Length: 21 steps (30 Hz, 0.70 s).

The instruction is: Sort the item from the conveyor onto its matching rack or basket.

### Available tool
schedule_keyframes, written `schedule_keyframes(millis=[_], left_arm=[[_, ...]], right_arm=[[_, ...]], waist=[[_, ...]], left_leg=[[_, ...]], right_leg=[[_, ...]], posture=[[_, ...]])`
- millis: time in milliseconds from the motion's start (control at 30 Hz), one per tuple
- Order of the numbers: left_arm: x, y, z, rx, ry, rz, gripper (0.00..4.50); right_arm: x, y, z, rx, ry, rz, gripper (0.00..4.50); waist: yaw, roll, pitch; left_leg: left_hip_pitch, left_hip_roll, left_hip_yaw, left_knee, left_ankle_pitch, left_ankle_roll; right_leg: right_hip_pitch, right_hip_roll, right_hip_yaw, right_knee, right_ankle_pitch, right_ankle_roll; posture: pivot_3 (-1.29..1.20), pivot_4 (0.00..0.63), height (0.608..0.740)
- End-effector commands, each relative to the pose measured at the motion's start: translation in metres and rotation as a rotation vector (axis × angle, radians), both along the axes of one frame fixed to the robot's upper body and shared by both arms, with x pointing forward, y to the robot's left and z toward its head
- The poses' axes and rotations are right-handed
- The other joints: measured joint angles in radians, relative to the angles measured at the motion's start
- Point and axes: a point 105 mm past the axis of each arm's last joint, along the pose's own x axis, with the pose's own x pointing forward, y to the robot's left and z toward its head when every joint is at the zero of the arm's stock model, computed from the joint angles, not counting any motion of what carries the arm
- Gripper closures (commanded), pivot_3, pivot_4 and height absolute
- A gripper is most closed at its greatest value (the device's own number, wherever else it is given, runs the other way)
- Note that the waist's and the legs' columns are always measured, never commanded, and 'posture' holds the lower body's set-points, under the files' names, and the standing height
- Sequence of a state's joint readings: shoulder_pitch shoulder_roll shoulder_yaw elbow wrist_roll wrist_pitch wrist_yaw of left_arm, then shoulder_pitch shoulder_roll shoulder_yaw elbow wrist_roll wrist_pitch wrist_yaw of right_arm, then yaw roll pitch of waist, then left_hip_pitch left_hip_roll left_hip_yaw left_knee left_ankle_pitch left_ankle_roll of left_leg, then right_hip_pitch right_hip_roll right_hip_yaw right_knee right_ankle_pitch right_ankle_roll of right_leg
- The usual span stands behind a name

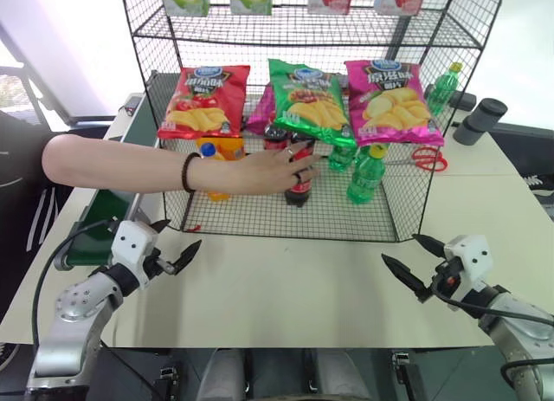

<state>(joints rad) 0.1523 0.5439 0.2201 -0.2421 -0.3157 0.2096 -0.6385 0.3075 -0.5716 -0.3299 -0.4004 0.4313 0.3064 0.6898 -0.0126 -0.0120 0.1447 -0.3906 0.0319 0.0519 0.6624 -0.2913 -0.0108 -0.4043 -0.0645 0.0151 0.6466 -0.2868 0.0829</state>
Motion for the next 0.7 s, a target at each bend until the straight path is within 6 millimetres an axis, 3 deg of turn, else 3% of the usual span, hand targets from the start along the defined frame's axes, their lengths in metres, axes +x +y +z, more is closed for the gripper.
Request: schedule_keyframes(millis=[33, 433, 700], left_arm=[[0.001, 0.002, 0.011, -0.003, -0.039, 0.011, 0.00], [0.008, -0.003, 0.017, -0.042, -0.104, 0.075, 0.00], [-0.001, -0.007, 0.020, -0.079, -0.049, 0.056, 0.00]], right_arm=[[0.003, 0.004, 0.019, -0.032, -0.104, 0.003, 0.05], [0.010, 0.006, 0.020, -0.015, -0.162, -0.030, 0.05], [0.014, 0.008, 0.018, -0.001, -0.150, -0.029, 0.05]], waist=[[0.001, 0.000, 0.000], [0.001, 0.000, 0.000], [0.000, 0.000, 0.000]], left_leg=[[0.000, 0.000, 0.000, 0.000, 0.000, 0.000], [-0.001, 0.000, 0.000, 0.000, 0.000, 0.000], [-0.001, 0.000, 0.000, 0.000, 0.000, 0.000]], right_leg=[[0.000, 0.000, 0.000, 0.000, 0.000, 0.000], [-0.001, 0.000, 0.000, 0.000, 0.000, 0.000], [-0.001, 0.000, 0.000, 0.000, 0.000, 0.000]], posture=[[0.00, 0.150, 0.740], [0.00, 0.150, 0.740], [0.00, 0.150, 0.740]])
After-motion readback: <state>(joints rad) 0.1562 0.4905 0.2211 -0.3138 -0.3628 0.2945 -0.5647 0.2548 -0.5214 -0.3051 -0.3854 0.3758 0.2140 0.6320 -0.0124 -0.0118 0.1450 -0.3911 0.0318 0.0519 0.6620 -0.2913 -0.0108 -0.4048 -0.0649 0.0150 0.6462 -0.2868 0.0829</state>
